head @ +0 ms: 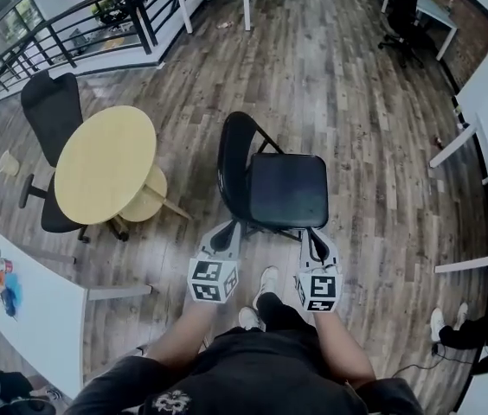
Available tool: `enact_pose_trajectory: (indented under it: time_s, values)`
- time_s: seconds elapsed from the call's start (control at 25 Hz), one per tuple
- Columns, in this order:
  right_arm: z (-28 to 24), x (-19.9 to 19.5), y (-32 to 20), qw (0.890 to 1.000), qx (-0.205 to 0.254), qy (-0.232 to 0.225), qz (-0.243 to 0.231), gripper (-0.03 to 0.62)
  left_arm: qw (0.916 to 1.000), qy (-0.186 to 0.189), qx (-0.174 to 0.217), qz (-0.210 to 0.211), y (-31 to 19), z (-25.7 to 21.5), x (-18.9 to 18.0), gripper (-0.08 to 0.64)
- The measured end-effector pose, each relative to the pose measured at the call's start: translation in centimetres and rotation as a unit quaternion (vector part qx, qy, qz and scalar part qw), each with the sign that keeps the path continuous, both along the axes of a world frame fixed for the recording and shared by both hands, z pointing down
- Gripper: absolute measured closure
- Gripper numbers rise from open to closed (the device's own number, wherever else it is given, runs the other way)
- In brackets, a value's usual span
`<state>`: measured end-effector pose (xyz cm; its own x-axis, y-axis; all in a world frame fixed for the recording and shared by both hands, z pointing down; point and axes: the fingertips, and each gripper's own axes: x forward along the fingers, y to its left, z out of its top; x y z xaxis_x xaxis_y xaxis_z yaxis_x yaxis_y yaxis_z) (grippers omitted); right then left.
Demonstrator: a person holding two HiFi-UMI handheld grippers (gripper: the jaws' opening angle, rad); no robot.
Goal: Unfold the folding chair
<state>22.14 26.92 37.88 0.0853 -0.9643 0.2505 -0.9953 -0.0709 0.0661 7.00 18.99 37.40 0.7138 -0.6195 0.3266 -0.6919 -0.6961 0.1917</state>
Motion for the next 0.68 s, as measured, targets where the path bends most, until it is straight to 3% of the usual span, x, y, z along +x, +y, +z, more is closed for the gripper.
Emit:
enact_pose_trajectory:
  time_s: [0.36,0.68]
  values:
    - [-5.2,-1.2,4.1,0.999,0.050,0.008,0.000,0.577,0.9991,0.035,0.025,0.001,5.0,-4.1,-0.4,0.554]
    - [-7.5,-0.6,5.5,0.997,0.076,0.007,-0.005,0.577,0.9985,0.039,0.038,-0.008,7.1,-5.9,0.6,0.554]
